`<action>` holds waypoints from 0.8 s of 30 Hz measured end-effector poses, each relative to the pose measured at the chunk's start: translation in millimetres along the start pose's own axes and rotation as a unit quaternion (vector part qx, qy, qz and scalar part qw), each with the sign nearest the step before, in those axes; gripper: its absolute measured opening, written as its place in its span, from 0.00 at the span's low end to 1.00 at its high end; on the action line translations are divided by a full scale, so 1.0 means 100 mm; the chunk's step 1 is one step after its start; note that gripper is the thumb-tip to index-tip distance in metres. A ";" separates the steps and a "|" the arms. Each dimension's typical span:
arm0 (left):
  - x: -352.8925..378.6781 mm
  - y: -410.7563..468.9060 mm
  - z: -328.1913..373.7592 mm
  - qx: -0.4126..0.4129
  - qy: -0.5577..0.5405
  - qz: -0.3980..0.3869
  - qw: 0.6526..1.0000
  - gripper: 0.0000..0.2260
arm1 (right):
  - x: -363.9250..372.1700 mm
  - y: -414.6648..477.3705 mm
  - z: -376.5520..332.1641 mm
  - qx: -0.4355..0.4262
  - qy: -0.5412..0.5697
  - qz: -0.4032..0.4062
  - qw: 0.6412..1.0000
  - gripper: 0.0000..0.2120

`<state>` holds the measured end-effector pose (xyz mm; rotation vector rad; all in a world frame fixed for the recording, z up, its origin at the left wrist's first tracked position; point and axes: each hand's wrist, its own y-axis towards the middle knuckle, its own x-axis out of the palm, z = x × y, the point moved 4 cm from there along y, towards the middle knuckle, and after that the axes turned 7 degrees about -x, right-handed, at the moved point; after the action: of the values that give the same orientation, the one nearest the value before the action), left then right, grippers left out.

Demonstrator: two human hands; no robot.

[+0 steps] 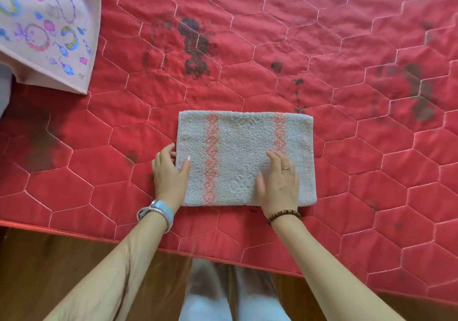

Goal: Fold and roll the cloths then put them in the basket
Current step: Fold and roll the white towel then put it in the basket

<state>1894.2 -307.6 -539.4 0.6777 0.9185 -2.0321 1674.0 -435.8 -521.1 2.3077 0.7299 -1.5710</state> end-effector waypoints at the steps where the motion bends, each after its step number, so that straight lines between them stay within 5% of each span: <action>1: -0.01 0.04 0.02 -0.024 -0.029 -0.005 0.999 0.23 | 0.00 0.00 -0.01 0.037 0.009 -0.005 0.999 0.25; 12: 0.03 0.72 0.53 -0.113 -0.100 -0.109 0.983 0.27 | -0.24 -0.30 0.42 0.356 -0.021 0.078 0.931 0.31; 17: 0.05 0.79 0.67 -0.049 -0.027 -0.130 0.990 0.14 | -0.22 -0.41 0.60 0.454 0.032 0.063 0.888 0.29; 20: 0.02 0.75 0.63 -0.038 -0.014 -0.115 0.993 0.12 | -0.23 -0.37 0.60 0.454 0.105 0.060 0.883 0.24; 24: -0.06 0.66 0.50 -0.041 0.010 -0.097 0.994 0.11 | -0.30 -0.10 0.52 0.364 0.127 0.072 0.920 0.16</action>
<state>1944.4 -372.3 -529.9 0.5845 1.1090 -2.1470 1618.5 -460.0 -512.6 3.0353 -0.0230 -1.6837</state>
